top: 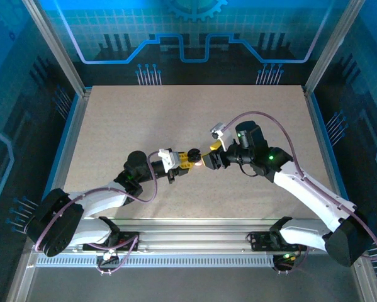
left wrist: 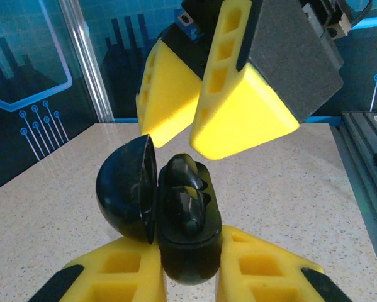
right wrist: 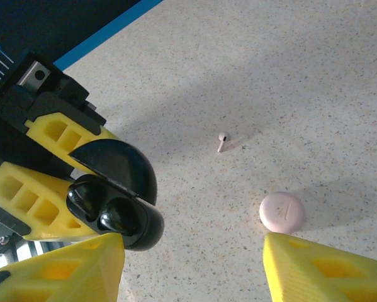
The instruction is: Insert the wireless bluetooth earbuds into the charging case
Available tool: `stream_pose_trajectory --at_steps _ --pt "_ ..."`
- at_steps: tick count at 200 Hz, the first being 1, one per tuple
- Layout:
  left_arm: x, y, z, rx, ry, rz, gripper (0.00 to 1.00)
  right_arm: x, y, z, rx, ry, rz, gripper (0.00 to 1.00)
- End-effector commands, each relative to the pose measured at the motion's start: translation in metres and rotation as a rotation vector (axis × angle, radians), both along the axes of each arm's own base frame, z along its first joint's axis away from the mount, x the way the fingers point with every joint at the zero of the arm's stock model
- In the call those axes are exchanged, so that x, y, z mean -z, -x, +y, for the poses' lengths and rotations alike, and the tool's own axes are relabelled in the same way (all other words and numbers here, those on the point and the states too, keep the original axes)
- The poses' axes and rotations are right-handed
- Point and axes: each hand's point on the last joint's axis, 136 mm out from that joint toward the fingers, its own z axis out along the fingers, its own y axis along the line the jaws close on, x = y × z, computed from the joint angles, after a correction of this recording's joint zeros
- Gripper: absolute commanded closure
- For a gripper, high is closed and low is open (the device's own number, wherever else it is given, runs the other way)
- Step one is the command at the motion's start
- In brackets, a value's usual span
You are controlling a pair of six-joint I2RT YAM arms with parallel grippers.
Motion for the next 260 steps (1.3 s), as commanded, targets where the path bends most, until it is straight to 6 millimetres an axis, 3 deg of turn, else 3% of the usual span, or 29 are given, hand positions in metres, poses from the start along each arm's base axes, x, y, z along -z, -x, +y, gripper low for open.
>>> stream_pose_trajectory --at_steps 1,30,89,118,193,244,247,260 --pt "-0.025 0.006 -0.005 0.042 0.046 -0.044 0.80 -0.011 -0.002 -0.004 0.014 -0.035 -0.037 0.40" --pt "-0.024 0.012 -0.008 0.086 0.041 -0.030 0.80 -0.033 0.007 -0.009 -0.046 -0.120 -0.134 0.38" --pt "-0.031 0.027 -0.015 0.195 0.070 0.007 0.80 -0.026 0.049 -0.018 -0.274 -0.076 -0.403 0.34" --pt "-0.032 0.033 -0.018 0.234 0.073 0.012 0.80 -0.021 0.057 -0.019 -0.360 -0.020 -0.507 0.29" --pt "-0.033 0.037 -0.020 0.250 0.071 0.000 0.80 -0.014 0.047 0.001 -0.468 -0.031 -0.391 0.30" --pt "-0.032 0.034 -0.020 0.233 0.067 -0.001 0.80 -0.005 0.054 0.014 -0.550 -0.063 -0.306 0.35" --pt "-0.032 0.033 -0.020 0.233 0.066 0.000 0.80 -0.014 0.052 0.016 -0.555 -0.069 -0.329 0.35" --pt "-0.031 0.033 -0.020 0.229 0.065 0.000 0.80 -0.016 0.055 0.019 -0.579 -0.075 -0.339 0.38"
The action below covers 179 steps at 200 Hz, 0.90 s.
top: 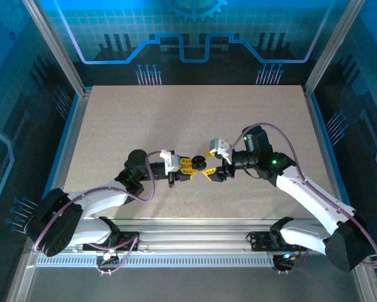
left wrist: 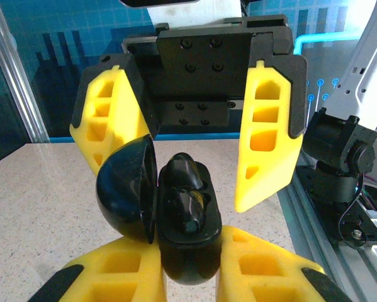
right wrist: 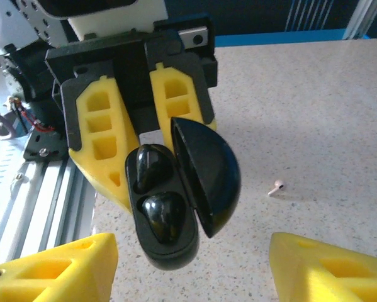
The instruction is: Insert the wireless bluetooth earbuds into the charging case
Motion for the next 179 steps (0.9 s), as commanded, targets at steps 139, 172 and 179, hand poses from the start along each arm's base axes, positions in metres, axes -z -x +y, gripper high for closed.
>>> stream_pose_trajectory --at_steps 139,172,179 --pt "-0.017 -0.003 -0.006 0.018 0.029 -0.040 0.80 -0.020 0.021 -0.006 -0.067 -0.006 -0.185 0.50" --pt "-0.017 -0.002 -0.006 0.021 0.030 -0.040 0.80 -0.018 0.016 0.001 -0.088 -0.007 -0.168 0.50" --pt "-0.017 -0.002 -0.006 0.021 0.031 -0.041 0.80 -0.018 0.015 0.002 -0.095 -0.009 -0.166 0.50"
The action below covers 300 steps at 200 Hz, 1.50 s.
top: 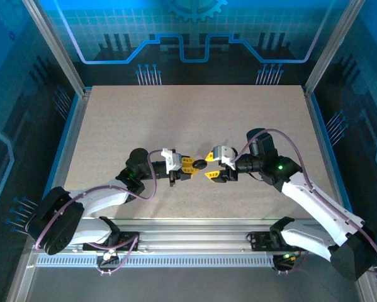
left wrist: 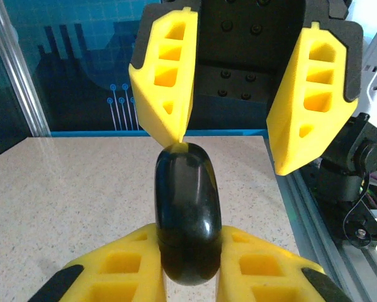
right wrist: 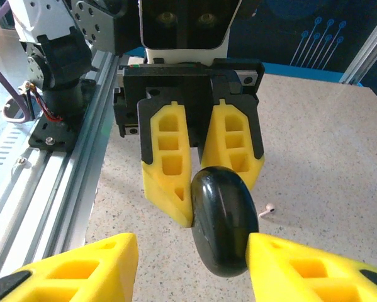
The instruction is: Insert the wireless bluetooth earbuds into the charging case
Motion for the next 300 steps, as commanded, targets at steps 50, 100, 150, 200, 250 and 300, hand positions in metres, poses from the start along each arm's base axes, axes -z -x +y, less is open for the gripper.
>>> stream_pose_trajectory --at_steps 50,100,150,200,250,300 --pt "-0.019 0.004 -0.003 0.027 0.043 -0.059 0.80 -0.001 -0.010 0.006 -0.017 -0.001 -0.002 0.53" --pt "-0.016 0.003 -0.003 0.023 0.038 -0.054 0.80 -0.013 -0.006 -0.009 0.026 -0.023 -0.036 0.52" --pt "-0.016 0.004 -0.004 0.031 0.046 -0.050 0.80 -0.011 -0.005 -0.005 0.004 -0.030 -0.005 0.51" --pt "-0.017 0.005 -0.003 0.031 0.046 -0.053 0.80 -0.012 -0.012 0.008 -0.048 -0.031 0.009 0.53" --pt "-0.015 0.004 -0.003 0.031 0.043 -0.046 0.80 -0.011 -0.006 0.014 -0.117 -0.031 0.040 0.65" --pt "-0.017 0.004 -0.003 0.031 0.044 -0.050 0.79 -0.006 -0.008 0.016 -0.132 -0.007 0.050 0.75"
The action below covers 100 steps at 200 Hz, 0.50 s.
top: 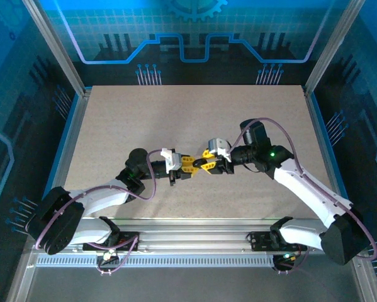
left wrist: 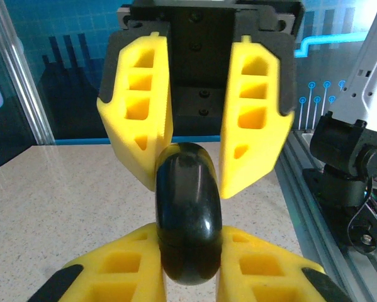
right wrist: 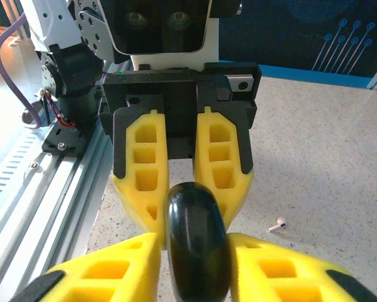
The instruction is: Insert the wireless bluetooth earbuds into the charging case
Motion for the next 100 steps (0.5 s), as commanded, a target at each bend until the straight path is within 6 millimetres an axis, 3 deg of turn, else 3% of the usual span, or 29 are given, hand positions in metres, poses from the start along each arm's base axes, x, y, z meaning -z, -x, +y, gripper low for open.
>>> stream_pose_trajectory --at_steps 1,31,56,100 --pt "-0.011 0.004 -0.003 0.032 0.027 -0.025 0.79 -0.005 0.007 0.004 -0.048 -0.002 0.005 0.75" --pt "-0.009 0.001 -0.003 0.014 0.015 -0.032 0.65 -0.004 0.003 0.001 -0.028 0.018 -0.043 0.85" --pt "-0.004 -0.004 -0.001 -0.021 -0.006 -0.031 0.42 -0.001 -0.003 -0.005 0.002 0.040 -0.042 0.84" --pt "0.002 -0.037 0.012 -0.231 -0.034 0.012 0.25 0.033 -0.037 -0.033 0.166 0.165 0.143 0.82"
